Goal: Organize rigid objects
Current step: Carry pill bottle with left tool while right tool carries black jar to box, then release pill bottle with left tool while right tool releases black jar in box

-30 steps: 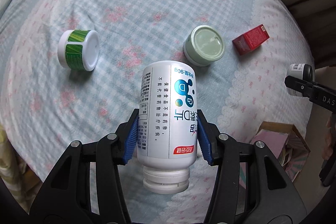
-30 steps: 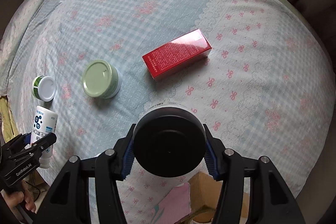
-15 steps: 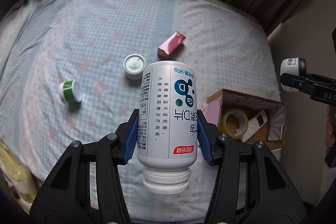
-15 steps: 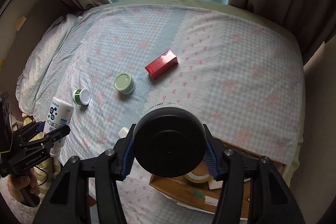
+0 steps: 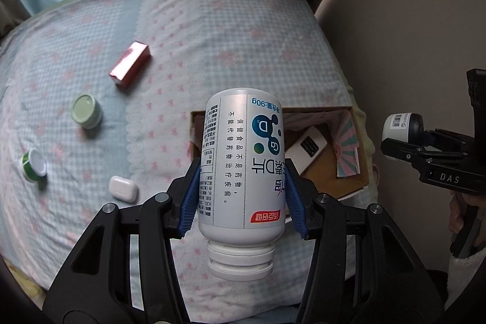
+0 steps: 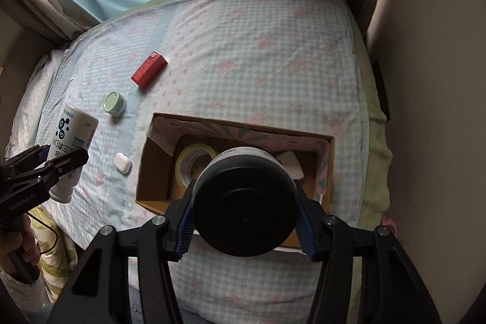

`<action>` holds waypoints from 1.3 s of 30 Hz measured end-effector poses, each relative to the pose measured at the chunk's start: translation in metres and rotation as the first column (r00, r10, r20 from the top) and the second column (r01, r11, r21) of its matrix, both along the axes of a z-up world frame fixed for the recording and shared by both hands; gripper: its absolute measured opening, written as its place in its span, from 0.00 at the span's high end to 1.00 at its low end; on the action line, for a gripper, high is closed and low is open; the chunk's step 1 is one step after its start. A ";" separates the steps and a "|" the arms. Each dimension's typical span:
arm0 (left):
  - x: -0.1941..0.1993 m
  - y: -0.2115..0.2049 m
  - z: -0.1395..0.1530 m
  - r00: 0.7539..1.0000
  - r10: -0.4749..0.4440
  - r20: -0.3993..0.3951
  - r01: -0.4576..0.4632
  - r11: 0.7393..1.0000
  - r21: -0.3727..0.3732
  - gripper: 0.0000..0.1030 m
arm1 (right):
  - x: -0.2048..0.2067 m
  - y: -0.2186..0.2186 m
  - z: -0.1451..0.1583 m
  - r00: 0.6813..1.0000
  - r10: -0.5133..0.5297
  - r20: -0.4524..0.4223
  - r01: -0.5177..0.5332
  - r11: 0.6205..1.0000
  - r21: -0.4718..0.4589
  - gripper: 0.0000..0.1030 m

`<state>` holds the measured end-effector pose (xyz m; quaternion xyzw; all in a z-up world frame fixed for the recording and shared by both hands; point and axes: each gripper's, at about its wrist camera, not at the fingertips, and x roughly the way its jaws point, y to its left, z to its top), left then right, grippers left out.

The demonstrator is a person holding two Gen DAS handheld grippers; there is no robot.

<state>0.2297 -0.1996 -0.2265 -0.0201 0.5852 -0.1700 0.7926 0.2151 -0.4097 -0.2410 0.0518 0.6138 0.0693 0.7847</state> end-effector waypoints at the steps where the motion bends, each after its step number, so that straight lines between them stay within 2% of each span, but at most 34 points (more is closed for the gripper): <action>1: 0.001 -0.010 -0.006 1.000 -0.011 -0.010 0.011 1.000 -0.002 0.54 | -0.002 -0.006 -0.006 1.000 -0.008 -0.010 0.008 1.000 0.005 0.49; 8: 0.017 -0.053 -0.060 0.992 -0.061 -0.111 0.065 0.997 0.035 0.54 | -0.002 -0.023 -0.050 0.997 0.002 -0.071 -0.001 1.000 0.012 0.49; 16: 0.029 -0.059 -0.128 0.967 -0.062 -0.248 0.092 0.989 0.112 0.54 | -0.003 -0.029 -0.103 0.991 0.012 -0.134 -0.009 1.000 0.028 0.50; 24: 0.032 -0.062 -0.163 0.938 -0.073 -0.339 0.138 0.976 0.171 0.54 | -0.007 -0.028 -0.138 0.982 0.033 -0.183 -0.032 0.999 0.011 0.49; 27: 0.032 -0.065 -0.164 0.937 -0.091 -0.338 0.162 0.969 0.187 0.53 | -0.005 -0.024 -0.146 0.976 0.085 -0.201 -0.088 0.996 -0.006 0.49; 28: 0.031 -0.068 -0.162 0.939 -0.106 -0.328 0.177 0.965 0.194 0.43 | -0.004 -0.021 -0.148 0.973 0.106 -0.206 -0.113 0.993 -0.021 0.49; 29: 0.030 -0.069 -0.158 0.941 -0.118 -0.318 0.190 0.960 0.207 0.28 | -0.005 -0.018 -0.150 0.969 0.124 -0.215 -0.135 0.990 -0.040 0.40; 30: 0.029 -0.070 -0.155 0.942 -0.129 -0.310 0.202 0.956 0.214 0.02 | -0.006 -0.015 -0.150 0.968 0.144 -0.206 -0.154 0.988 -0.033 0.34; 31: 0.028 -0.070 -0.151 0.946 -0.139 -0.293 0.205 0.956 0.209 0.00 | -0.008 -0.012 -0.147 0.971 0.158 -0.178 -0.163 0.987 -0.009 0.10; 32: 0.026 -0.069 -0.148 0.947 -0.142 -0.289 0.207 0.956 0.208 0.00 | -0.010 -0.011 -0.144 0.974 0.168 -0.150 -0.170 0.986 0.000 0.00; 36: 0.022 -0.059 -0.141 0.950 -0.116 -0.289 0.178 0.964 0.197 0.00 | -0.014 -0.009 -0.137 0.977 0.181 -0.117 -0.185 0.982 -0.030 0.00; 39: 0.020 -0.050 -0.135 0.956 -0.082 -0.282 0.138 0.973 0.183 0.00 | -0.015 -0.014 -0.133 0.982 0.152 -0.111 -0.155 0.988 -0.011 0.00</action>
